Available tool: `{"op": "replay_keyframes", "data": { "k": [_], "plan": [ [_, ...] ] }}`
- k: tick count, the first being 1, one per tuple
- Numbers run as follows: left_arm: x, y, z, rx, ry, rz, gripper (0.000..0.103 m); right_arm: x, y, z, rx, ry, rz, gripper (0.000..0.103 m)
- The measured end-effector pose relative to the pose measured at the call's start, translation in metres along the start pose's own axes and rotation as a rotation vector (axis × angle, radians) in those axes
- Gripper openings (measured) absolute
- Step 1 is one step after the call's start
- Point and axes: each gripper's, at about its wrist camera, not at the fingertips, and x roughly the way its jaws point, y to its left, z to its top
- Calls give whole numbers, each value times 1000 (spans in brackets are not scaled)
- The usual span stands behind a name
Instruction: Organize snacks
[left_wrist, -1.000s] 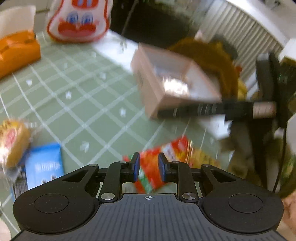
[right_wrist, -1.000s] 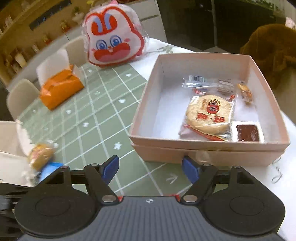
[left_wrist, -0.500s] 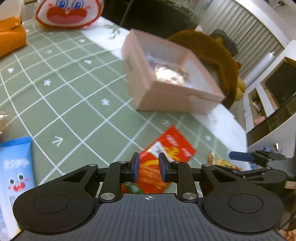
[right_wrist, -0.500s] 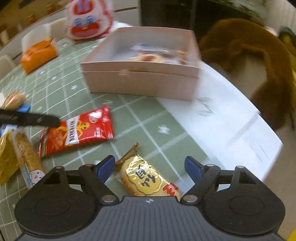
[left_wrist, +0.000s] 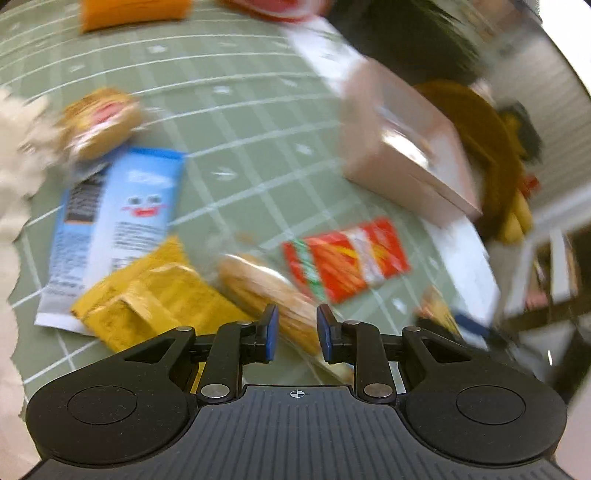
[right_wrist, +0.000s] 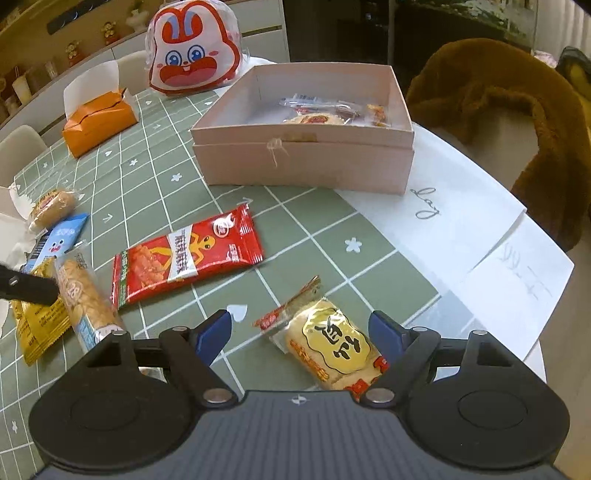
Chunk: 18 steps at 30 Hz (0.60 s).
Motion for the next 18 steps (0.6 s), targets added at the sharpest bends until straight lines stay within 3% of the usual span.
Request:
{"op": "replay_keyframes", "data": {
  "k": [3,6,14,18],
  "plan": [
    [11,-3,4,6,-52,9,29,-4,-1,-8,18,10,27,82],
    [25,-21,10,77,-58,33,41,-4,1,-17,42,33,58,83],
    [42,-69,-12,395,-70,143,48,-3,28,-32,-61,9,-16,87],
    [43,-70,-22,397,-55,149,49,-2,35,-35,-96,-2,-49,92]
  ]
}}
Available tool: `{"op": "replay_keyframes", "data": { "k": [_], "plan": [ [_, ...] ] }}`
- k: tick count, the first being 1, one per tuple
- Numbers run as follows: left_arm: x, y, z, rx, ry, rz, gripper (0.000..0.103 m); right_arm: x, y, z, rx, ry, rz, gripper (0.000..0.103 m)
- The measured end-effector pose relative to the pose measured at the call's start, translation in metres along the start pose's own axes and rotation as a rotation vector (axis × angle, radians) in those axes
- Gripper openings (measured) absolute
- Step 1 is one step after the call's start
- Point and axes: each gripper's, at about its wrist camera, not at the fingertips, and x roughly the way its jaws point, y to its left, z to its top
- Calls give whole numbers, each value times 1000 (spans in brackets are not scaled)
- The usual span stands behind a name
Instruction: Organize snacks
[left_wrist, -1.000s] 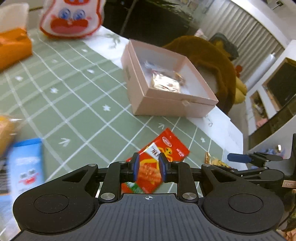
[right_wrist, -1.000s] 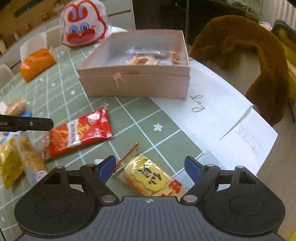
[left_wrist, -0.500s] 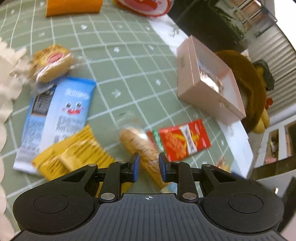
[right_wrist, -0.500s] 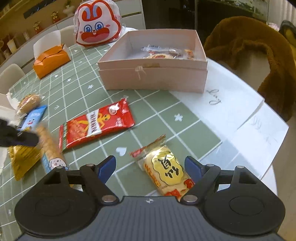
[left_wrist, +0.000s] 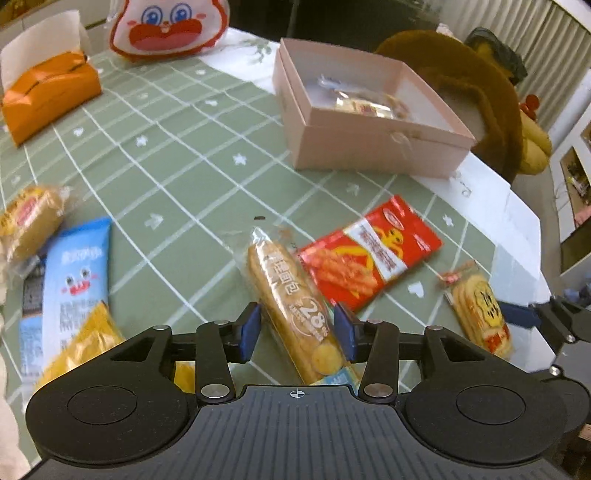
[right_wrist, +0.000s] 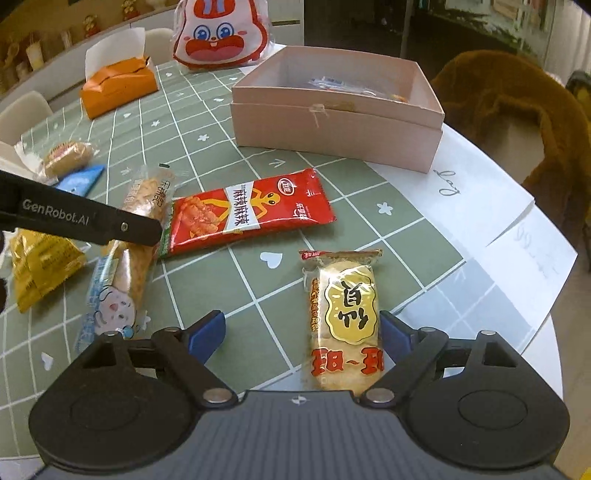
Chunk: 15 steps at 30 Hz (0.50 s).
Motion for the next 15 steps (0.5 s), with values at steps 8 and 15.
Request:
{"op": "replay_keyframes", "data": {
  "k": [8,15],
  "plan": [
    [-11,-13,-29,29,44,-124,49,-2,-13,-5,54,-10,-27,97],
    [-24,-24,-47,62,68,-123,48,-4,-32,-12,93,-11,-61,100]
  ]
}}
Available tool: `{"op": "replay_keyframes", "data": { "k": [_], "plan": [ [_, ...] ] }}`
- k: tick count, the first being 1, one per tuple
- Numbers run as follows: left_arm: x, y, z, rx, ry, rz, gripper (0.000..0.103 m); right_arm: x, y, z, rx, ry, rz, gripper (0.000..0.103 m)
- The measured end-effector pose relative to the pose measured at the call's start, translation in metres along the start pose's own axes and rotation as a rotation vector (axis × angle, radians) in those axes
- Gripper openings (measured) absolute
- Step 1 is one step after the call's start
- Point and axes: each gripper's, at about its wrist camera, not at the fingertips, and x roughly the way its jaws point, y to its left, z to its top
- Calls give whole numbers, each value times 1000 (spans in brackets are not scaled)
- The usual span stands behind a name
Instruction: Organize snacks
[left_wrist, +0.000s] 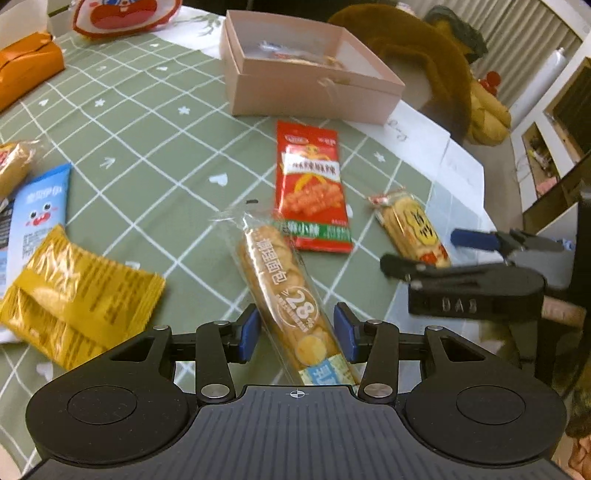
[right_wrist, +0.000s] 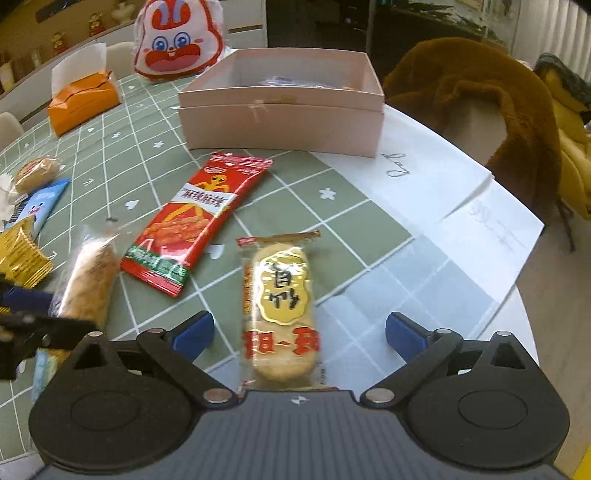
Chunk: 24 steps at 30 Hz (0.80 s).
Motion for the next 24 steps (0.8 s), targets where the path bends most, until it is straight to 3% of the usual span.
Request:
{"op": "replay_keyframes", "data": {
  "k": [5,15,20,24],
  "plan": [
    [-4,-7,-14,28,36,-13,48,0,-2,-1,3,2,-2,100],
    [-10,0,2,-7,-49,-19,34,1,-2,-2,5,-8,-8,103],
    [-7,9,16,-14,-127,31,34,0,0,-6,14,-37,-19,103],
    [0,16,17,-37,-99,46,35,0,0,-7,17,-41,-19,103]
  ]
}}
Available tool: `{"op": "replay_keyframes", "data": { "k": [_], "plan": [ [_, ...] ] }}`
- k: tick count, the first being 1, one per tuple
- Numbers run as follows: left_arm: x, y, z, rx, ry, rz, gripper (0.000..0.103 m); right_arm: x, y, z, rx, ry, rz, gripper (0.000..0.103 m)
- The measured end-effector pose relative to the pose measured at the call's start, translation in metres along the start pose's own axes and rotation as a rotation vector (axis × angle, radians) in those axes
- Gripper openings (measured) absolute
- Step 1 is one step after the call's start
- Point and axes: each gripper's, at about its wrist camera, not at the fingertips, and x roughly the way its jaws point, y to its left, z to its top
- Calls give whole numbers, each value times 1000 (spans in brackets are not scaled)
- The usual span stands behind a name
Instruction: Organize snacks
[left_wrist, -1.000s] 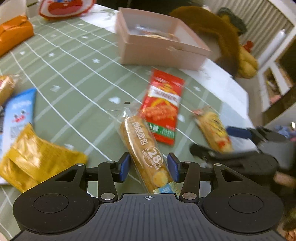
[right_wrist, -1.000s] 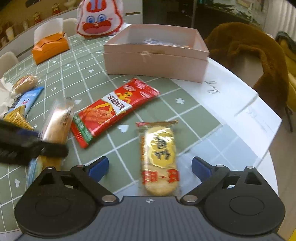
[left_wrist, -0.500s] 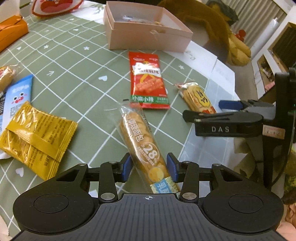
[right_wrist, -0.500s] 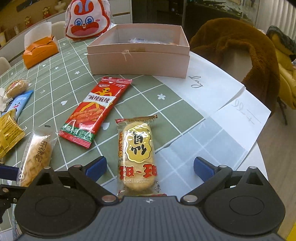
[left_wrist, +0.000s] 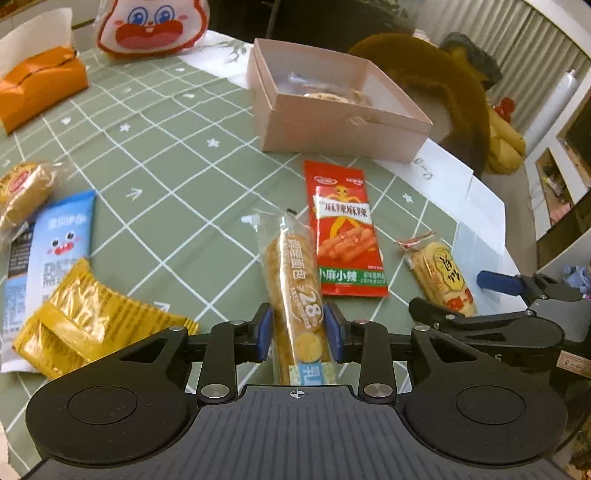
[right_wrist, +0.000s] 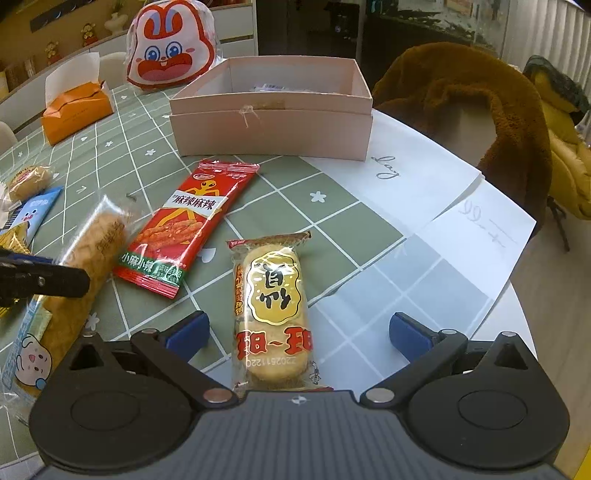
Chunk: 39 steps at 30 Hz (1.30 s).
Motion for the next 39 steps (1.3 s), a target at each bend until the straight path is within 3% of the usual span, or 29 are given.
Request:
{"op": "replay_keyframes", "data": {
  "k": [5,10,12,16,21,25,27,30,34,39],
  "plan": [
    [4,2,-6,-10,60,-10,39,0,1,-1,15,0,-11,103],
    [2,-2,-13,7,57,-4,39,1,-1,7,-25,50,27,103],
    [1,-1,-13,-6,58,-6,39,-1,-4,10,-5,38,41,91],
    [2,0,-10,-38,67,-9,39,-4,-2,19,8,25,88,79],
    [1,8,-13,-143,80,-42,38,-4,8,22,-38,43,71,38],
    [-4,8,-18,-176,73,-45,34,-14,9,20,-44,51,103,35],
    [-14,6,-15,-177,25,-48,33,-22,7,23,-45,34,117,34],
    [-45,-4,16,-150,-120,-86,33,-52,0,47,-51,-61,134,34],
    [-91,-20,98,-51,-325,-130,33,-102,-15,118,-76,-244,134,34],
    [-74,-30,189,36,-357,-106,34,-121,-36,207,-48,-347,123,34]
  ]
}}
